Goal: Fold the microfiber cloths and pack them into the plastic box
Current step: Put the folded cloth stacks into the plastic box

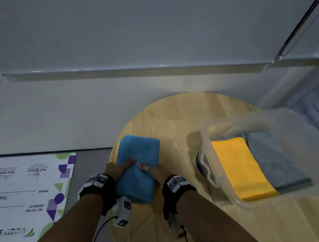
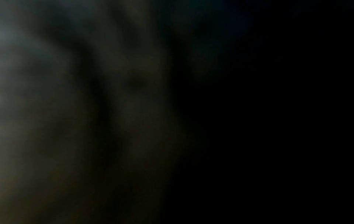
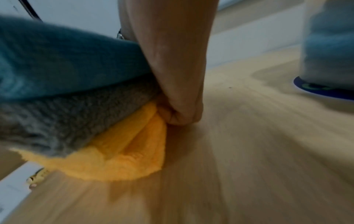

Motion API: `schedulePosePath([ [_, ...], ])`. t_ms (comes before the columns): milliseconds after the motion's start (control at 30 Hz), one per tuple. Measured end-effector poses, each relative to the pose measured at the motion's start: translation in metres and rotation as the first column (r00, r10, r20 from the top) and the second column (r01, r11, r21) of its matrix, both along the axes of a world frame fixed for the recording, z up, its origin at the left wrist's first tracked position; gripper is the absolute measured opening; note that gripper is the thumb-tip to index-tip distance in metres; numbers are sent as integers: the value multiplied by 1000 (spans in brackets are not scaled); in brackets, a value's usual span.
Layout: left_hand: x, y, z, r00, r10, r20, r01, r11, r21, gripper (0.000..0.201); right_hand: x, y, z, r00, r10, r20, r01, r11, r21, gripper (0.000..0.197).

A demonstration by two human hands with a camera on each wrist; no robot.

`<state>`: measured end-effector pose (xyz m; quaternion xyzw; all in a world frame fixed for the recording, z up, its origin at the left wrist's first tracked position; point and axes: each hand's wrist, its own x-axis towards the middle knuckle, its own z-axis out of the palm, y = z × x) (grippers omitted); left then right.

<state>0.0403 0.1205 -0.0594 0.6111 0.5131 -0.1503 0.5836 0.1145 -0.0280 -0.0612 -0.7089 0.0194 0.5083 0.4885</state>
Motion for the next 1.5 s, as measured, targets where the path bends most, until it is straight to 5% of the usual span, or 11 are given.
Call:
schedulePosePath([
  [133,9,-7,37,994,3,108,25,966,-257,85,4,0,21,989,-89,-121,101,991,91,66],
  [200,17,-17,72,966,-9,258,90,948,-307,58,11,-13,54,990,-142,-26,144,960,241,32],
  [333,47,-59,144,813,-8,582,290,873,-393,39,31,-72,147,956,-222,193,119,891,439,49],
  [567,141,-204,181,753,-56,655,412,817,-404,78,74,-246,242,968,-186,171,119,932,342,88],
  [667,173,-274,162,804,-57,592,386,808,-446,77,92,-298,238,939,-252,233,175,936,305,88],
  [800,194,-327,129,865,-109,489,340,845,-413,20,124,-336,208,905,-211,369,200,977,68,65],
  [1033,212,-342,71,896,-314,315,383,905,-187,82,170,-346,123,871,154,467,6,946,-324,71],
  [1200,217,-347,28,835,-504,220,531,843,-87,65,169,-345,96,813,292,504,24,848,-530,82],
  [1300,216,-344,55,727,-677,116,670,736,99,93,165,-343,108,563,385,732,140,828,-543,86],
  [1367,221,-339,74,611,-789,-69,718,515,468,121,163,-345,120,426,415,804,85,866,-492,83],
  [1500,237,-347,110,200,-931,-305,655,-104,748,123,156,-350,125,567,694,443,-285,670,-685,100],
])
